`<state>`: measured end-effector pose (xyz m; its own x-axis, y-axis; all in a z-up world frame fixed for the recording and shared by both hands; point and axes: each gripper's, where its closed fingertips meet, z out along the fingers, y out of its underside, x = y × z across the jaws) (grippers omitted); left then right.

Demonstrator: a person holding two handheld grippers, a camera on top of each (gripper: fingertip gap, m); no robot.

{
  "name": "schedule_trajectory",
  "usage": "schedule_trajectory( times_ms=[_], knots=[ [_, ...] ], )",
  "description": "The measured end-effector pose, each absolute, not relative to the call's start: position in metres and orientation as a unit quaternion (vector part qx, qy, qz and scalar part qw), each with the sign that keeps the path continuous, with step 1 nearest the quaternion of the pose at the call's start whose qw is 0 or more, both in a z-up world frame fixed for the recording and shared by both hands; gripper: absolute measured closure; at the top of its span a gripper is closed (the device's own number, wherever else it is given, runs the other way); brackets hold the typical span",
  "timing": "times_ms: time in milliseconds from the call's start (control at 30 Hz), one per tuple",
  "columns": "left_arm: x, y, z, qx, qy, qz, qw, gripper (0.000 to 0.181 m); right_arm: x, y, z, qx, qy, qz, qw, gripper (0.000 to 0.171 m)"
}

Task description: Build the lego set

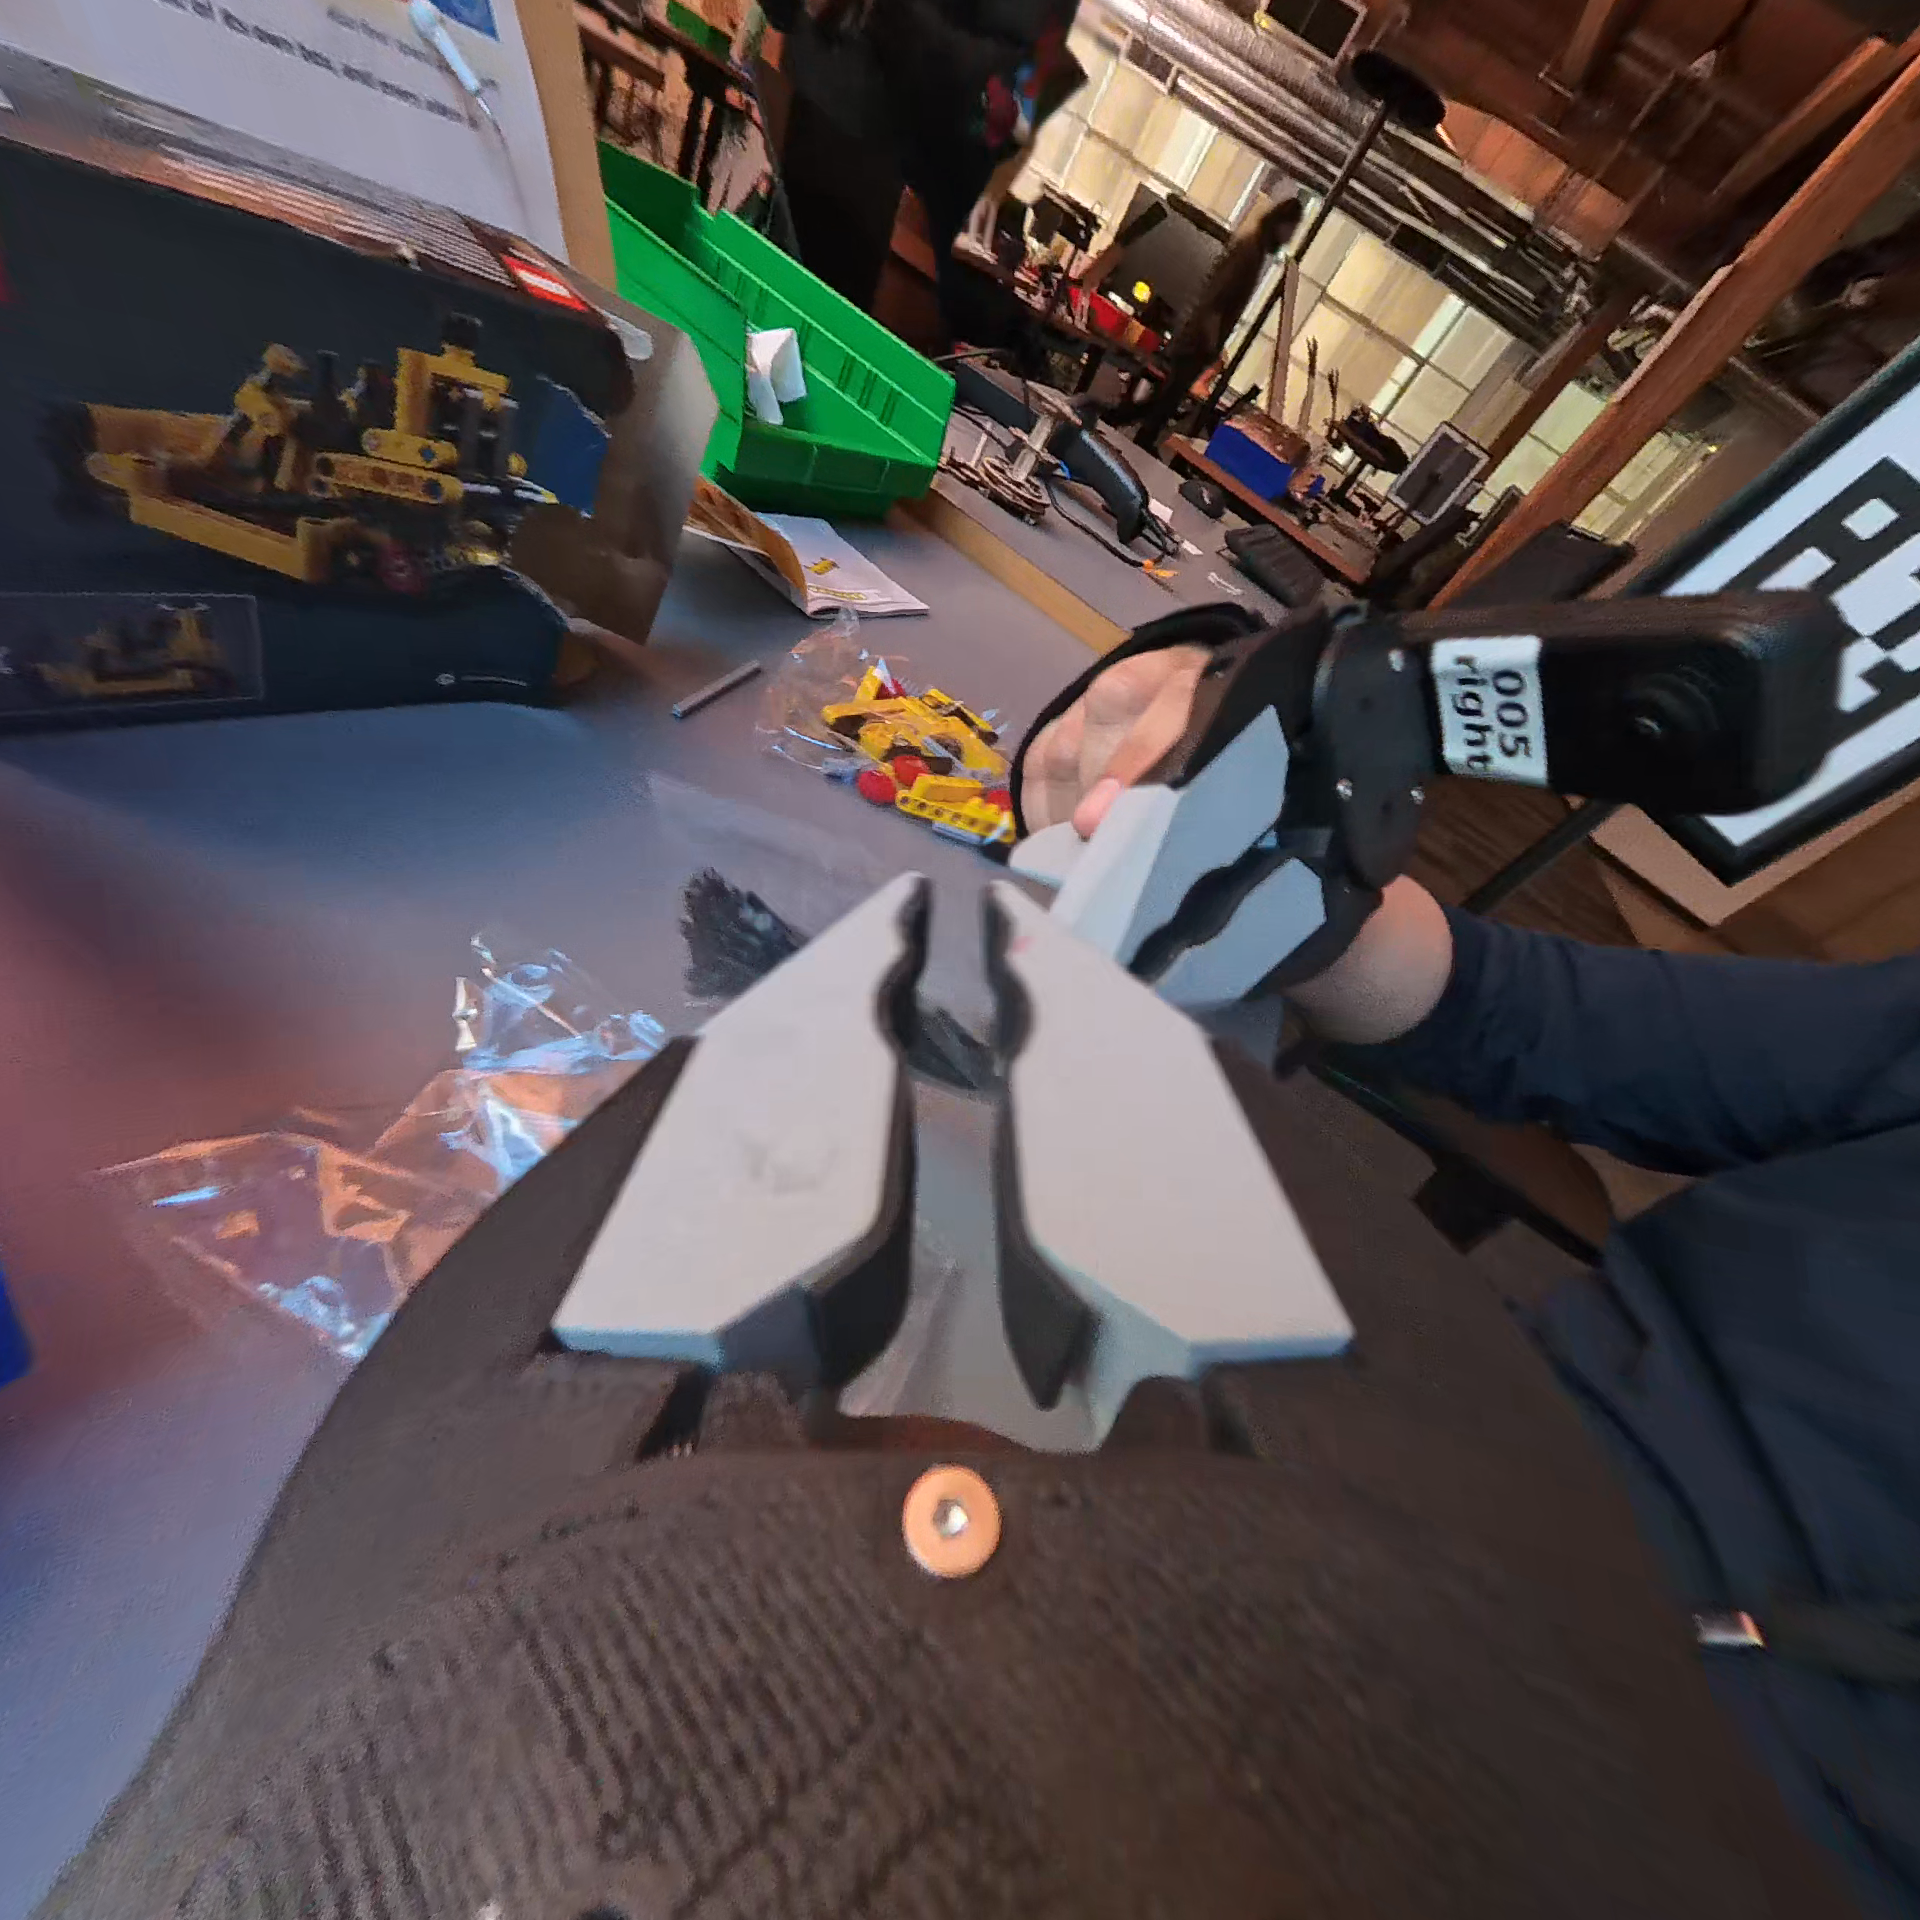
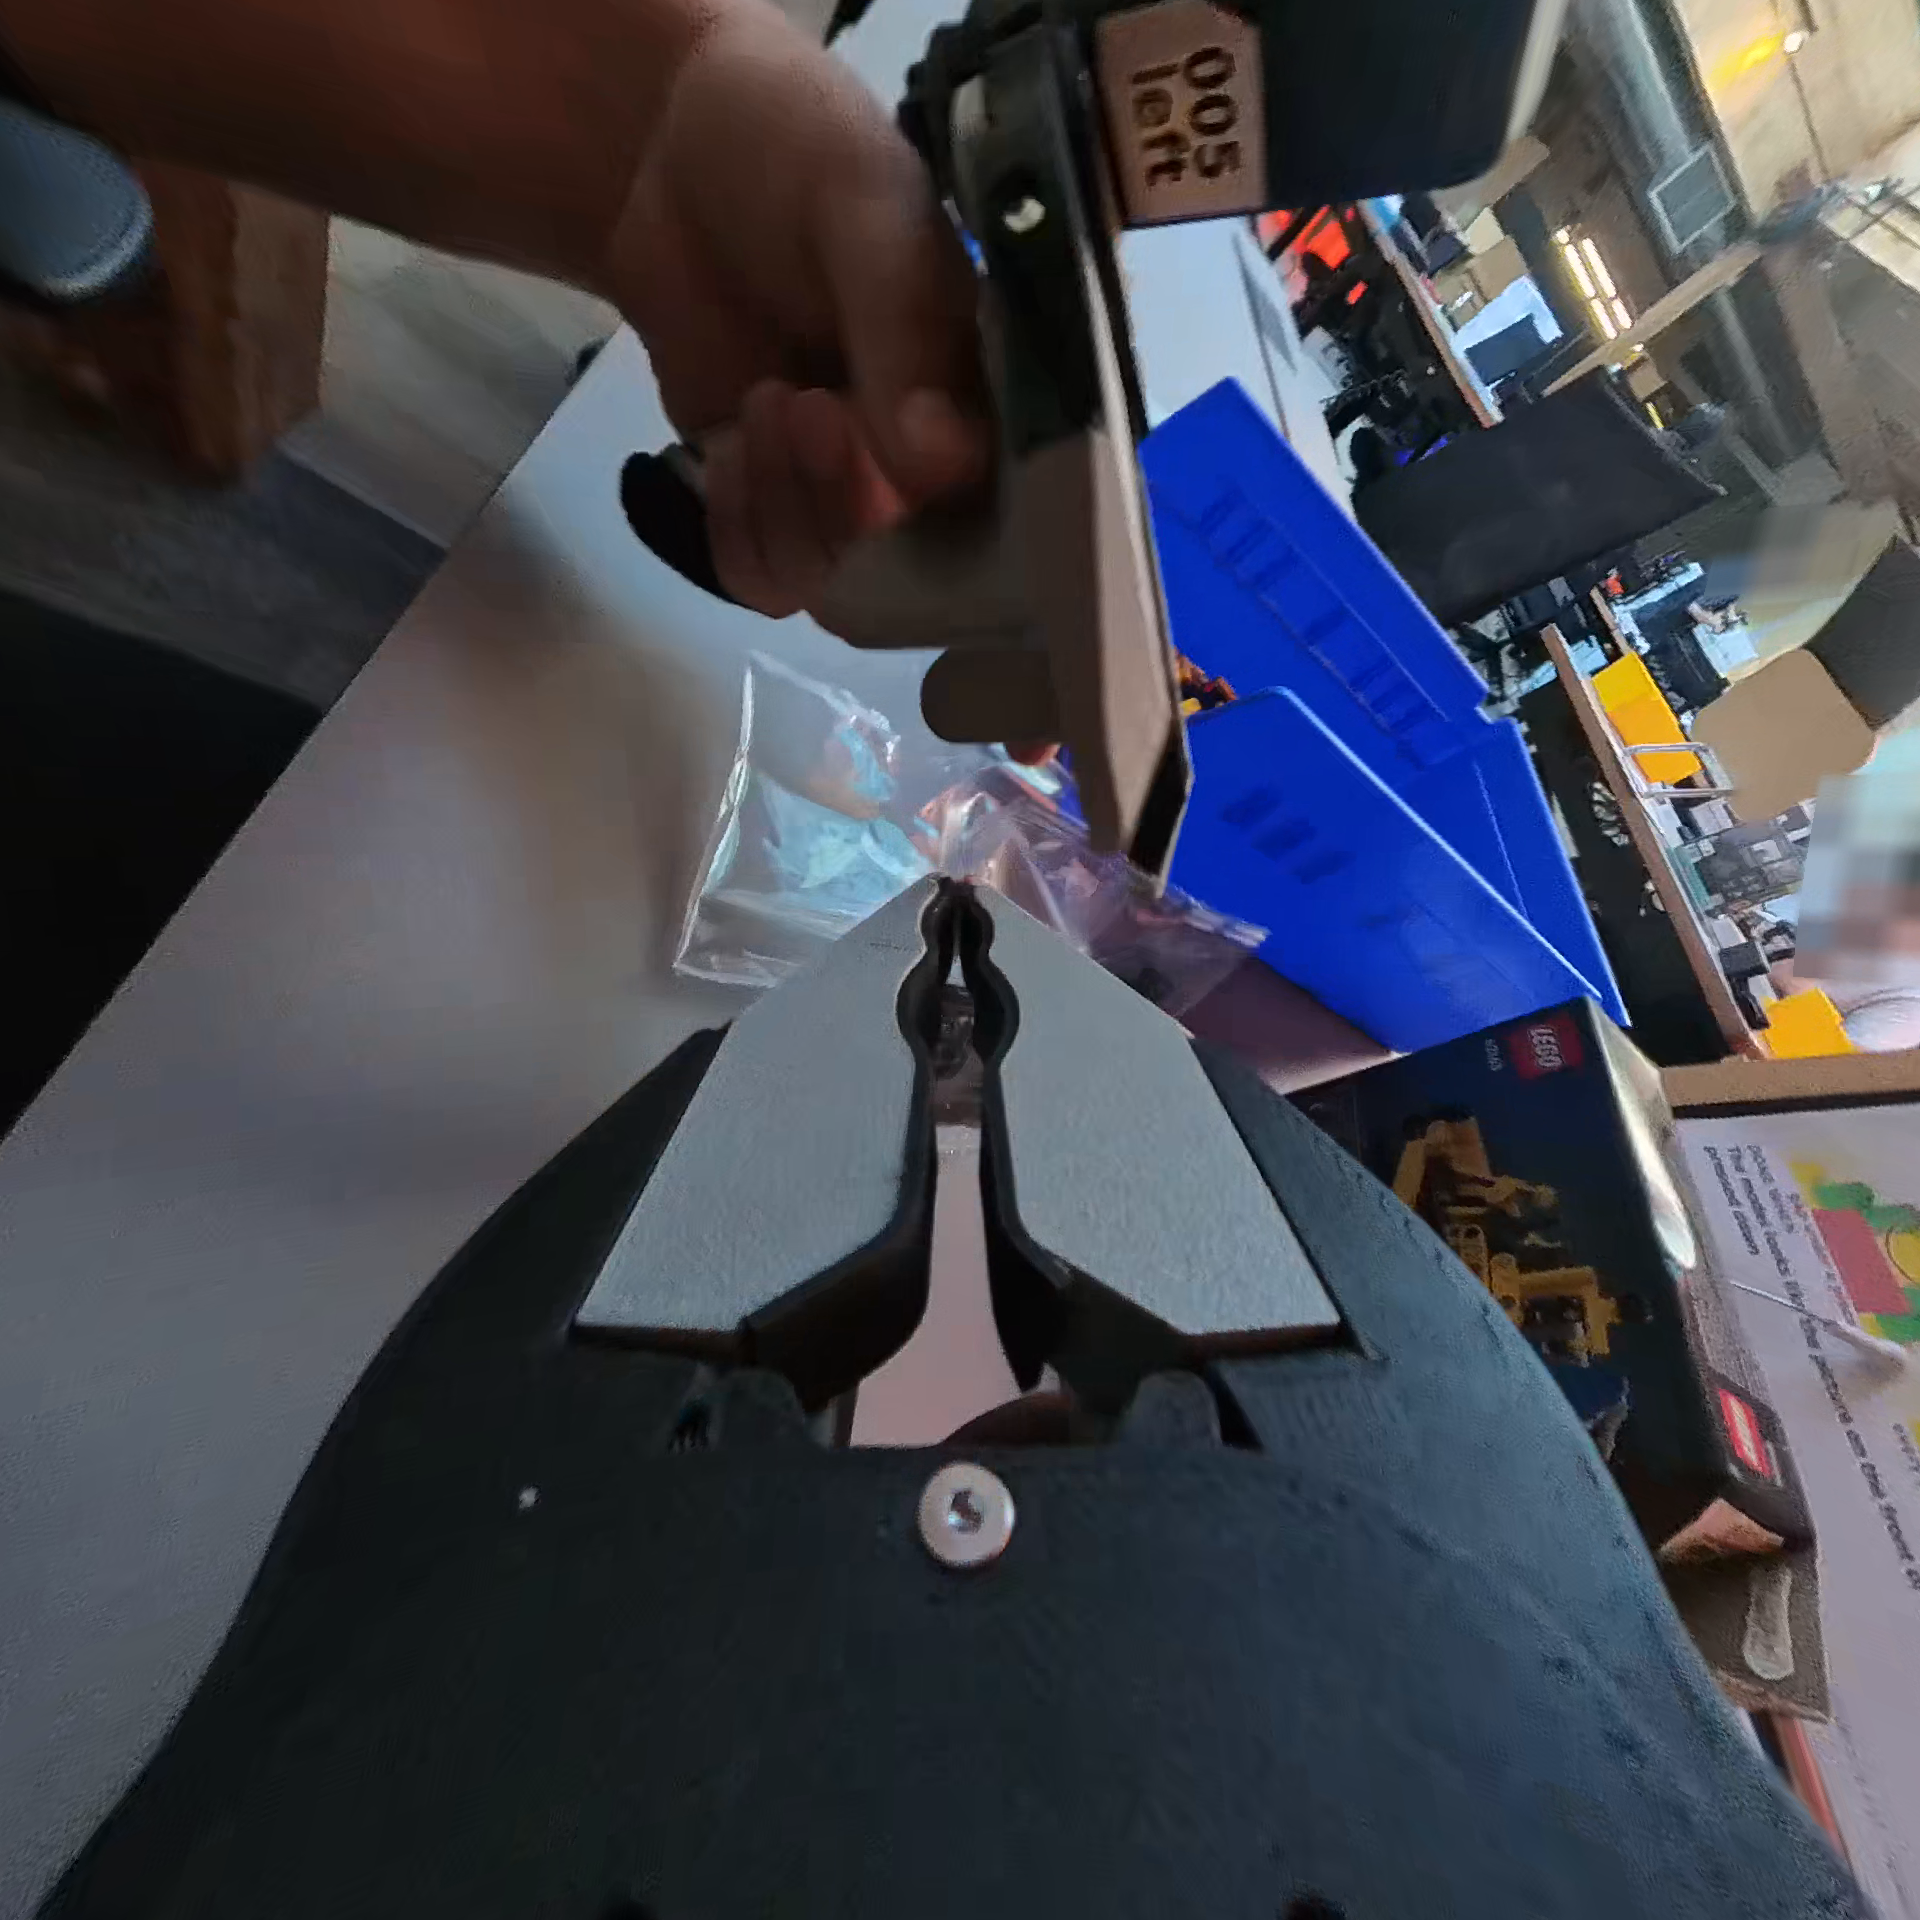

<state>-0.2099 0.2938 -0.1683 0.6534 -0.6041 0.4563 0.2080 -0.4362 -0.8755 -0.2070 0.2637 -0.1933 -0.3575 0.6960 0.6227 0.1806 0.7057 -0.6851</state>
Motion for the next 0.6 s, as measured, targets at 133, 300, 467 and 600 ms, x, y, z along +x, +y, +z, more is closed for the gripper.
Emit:
schedule_trajectory(
  times_ms=[133, 300, 467, 600],
  knots=[
    [-0.212, 0.294, -0.173, -0.749, 0.135, -0.401, 0.510, 0.181, -0.208, 0.263, -0.200, -0.275, -0.791, 0.246, 0.488, 0.171],
    [-0.216, 0.292, -0.176, -0.773, 0.152, -0.361, 0.499, 0.153, -0.207, 0.271, -0.199, -0.270, -0.792, 0.212, 0.505, 0.171],
    [-0.209, 0.286, -0.179, -0.778, 0.253, -0.233, 0.526, 0.138, -0.205, 0.276, -0.189, -0.274, -0.777, 0.221, 0.522, 0.171],
    [-0.208, 0.289, -0.196, -0.777, 0.327, -0.110, 0.526, 0.163, -0.203, 0.272, -0.184, -0.282, -0.770, 0.262, 0.510, 0.171]
  ],
)
